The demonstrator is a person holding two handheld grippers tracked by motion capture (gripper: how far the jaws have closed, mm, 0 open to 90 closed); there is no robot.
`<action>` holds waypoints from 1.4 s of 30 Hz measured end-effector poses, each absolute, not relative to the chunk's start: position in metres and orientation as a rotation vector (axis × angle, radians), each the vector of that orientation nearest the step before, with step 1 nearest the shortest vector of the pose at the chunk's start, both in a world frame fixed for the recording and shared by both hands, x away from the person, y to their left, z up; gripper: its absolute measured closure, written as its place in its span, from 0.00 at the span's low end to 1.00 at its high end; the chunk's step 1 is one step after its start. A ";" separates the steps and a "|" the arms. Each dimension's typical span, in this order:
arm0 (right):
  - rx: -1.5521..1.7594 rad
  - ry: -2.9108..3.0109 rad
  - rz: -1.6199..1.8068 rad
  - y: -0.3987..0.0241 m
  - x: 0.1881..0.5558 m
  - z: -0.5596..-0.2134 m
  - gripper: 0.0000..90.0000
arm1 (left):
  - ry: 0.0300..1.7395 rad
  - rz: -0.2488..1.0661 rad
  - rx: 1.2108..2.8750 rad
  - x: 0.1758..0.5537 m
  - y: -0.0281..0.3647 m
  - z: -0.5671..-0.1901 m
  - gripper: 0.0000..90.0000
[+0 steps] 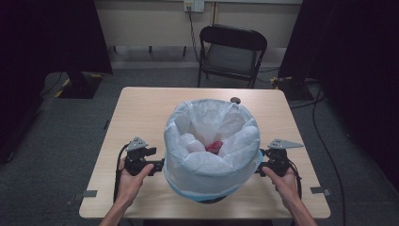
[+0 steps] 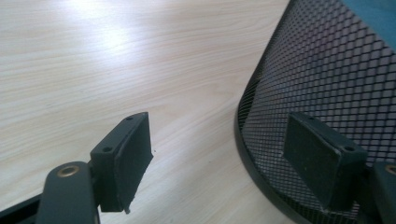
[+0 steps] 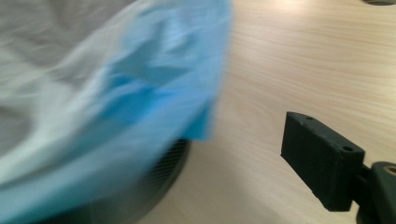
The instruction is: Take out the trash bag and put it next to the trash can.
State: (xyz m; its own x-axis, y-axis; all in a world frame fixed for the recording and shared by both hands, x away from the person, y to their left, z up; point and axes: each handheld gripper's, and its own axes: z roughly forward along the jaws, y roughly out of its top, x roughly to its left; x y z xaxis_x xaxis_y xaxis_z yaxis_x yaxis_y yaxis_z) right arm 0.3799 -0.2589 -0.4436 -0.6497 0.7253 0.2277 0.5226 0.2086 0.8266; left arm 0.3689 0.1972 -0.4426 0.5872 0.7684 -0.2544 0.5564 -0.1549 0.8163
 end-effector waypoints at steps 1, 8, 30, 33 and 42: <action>1.208 2.258 1.413 -0.261 0.382 -0.443 0.25 | 1.068 0.274 1.830 0.370 0.200 -0.442 0.26; 1.248 2.227 1.438 -0.273 0.385 -0.433 0.37 | 1.064 0.313 1.769 0.376 0.211 -0.421 0.27; 1.221 2.060 1.584 -0.295 0.376 -0.350 0.45 | 0.928 0.358 1.624 0.360 0.221 -0.346 0.34; 1.210 2.048 1.609 -0.294 0.375 -0.342 0.45 | 0.888 0.365 1.617 0.354 0.218 -0.333 0.33; 1.109 1.999 1.720 -0.284 0.363 -0.301 0.45 | 0.770 0.354 1.590 0.338 0.207 -0.295 0.35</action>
